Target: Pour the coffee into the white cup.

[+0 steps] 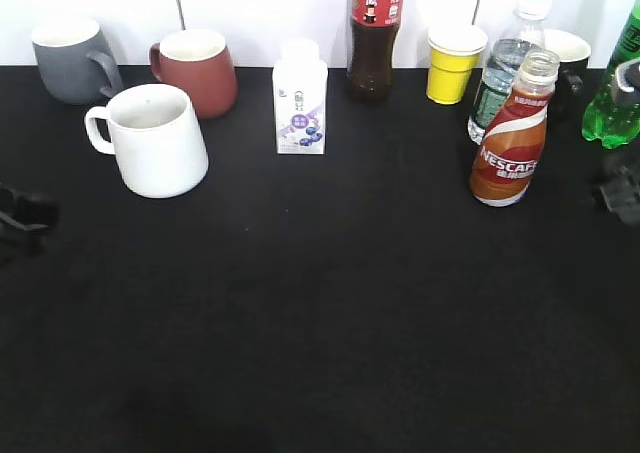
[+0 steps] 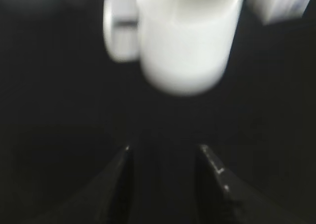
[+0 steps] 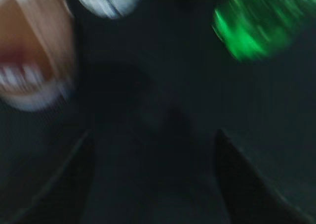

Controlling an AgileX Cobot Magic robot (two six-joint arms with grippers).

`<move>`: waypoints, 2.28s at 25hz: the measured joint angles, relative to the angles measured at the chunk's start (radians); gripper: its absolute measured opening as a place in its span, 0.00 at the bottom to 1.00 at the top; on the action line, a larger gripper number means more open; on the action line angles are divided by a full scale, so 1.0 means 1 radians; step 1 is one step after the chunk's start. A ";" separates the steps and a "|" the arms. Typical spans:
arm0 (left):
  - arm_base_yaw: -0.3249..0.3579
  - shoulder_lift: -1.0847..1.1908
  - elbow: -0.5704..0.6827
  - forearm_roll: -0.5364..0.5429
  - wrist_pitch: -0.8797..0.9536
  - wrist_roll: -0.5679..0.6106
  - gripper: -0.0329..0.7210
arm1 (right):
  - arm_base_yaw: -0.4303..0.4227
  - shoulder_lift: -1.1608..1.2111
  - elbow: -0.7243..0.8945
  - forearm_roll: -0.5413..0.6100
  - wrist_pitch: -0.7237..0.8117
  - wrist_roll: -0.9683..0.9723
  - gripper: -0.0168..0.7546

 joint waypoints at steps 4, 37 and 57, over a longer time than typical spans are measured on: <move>-0.030 -0.080 -0.250 -0.068 0.570 -0.001 0.46 | 0.188 -0.190 0.000 0.237 0.309 -0.104 0.75; -0.030 -1.167 -0.074 -0.232 0.986 0.214 0.46 | 0.321 -1.440 0.140 0.623 0.915 -0.353 0.75; 0.273 -1.167 -0.074 -0.232 0.986 0.214 0.46 | -0.084 -1.440 0.140 0.624 0.912 -0.353 0.75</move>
